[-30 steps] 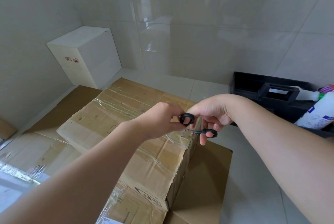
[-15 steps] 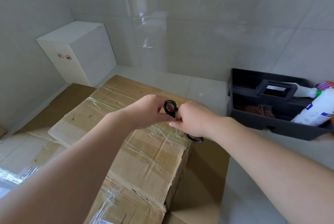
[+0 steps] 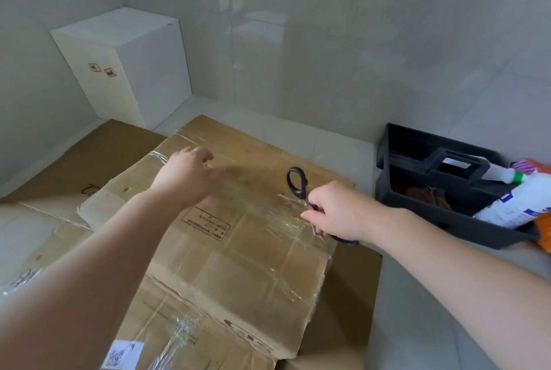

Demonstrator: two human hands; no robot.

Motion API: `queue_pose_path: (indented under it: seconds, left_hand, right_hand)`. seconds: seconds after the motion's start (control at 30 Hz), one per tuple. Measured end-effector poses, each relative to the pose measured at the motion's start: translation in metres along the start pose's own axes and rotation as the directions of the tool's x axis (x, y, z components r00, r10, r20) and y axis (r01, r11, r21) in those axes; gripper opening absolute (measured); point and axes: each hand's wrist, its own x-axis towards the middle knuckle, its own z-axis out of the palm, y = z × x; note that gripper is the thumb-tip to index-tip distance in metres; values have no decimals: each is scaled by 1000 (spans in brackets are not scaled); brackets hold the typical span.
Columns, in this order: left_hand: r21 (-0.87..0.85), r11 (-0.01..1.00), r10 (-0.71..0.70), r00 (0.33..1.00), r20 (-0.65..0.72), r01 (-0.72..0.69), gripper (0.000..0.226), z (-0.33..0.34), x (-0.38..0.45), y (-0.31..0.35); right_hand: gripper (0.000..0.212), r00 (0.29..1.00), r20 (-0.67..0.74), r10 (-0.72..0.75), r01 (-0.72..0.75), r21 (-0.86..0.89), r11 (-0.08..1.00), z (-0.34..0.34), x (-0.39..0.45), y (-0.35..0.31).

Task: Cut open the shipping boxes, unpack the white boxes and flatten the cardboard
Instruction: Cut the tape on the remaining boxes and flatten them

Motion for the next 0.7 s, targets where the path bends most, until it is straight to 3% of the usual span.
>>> queue_pose_path:
  seconds: [0.03,0.17,0.33,0.7]
  left_hand:
    - [31,997,-73,997,-8,73,53,2,4,-15]
    - [149,985,-67,991,-116,84,65,12,12,-52]
    - [206,909,-353,932,-82,363,105,6,27,-75]
    - [274,886,-363,927,-91,374,109,18,29,-70]
  right_hand:
    - [34,999,16,29,-30,20,999,0,-2,-1]
    - [33,997,18,74,-73,-59,996,6,-5,-11]
    - [38,997,-2,73,-73,-106,992,9,-2,-13]
    - [43,999,-32,-43,35,-202,979,16,3,-13]
